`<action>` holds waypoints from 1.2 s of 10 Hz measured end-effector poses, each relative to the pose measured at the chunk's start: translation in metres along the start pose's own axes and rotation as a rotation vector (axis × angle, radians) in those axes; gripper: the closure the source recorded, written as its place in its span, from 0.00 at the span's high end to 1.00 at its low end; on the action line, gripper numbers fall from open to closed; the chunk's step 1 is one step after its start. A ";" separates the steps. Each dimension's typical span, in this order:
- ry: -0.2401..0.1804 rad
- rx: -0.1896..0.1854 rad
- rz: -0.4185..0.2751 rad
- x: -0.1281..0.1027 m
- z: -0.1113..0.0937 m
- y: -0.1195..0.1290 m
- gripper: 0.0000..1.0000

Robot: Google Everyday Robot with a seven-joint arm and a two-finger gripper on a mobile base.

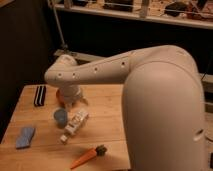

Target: Place the white sponge in the ceramic cup

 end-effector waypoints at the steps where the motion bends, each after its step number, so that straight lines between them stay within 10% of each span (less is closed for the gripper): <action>1: -0.006 0.002 -0.057 -0.005 0.001 0.009 0.65; 12: -0.076 -0.101 -1.168 -0.026 0.007 0.139 0.65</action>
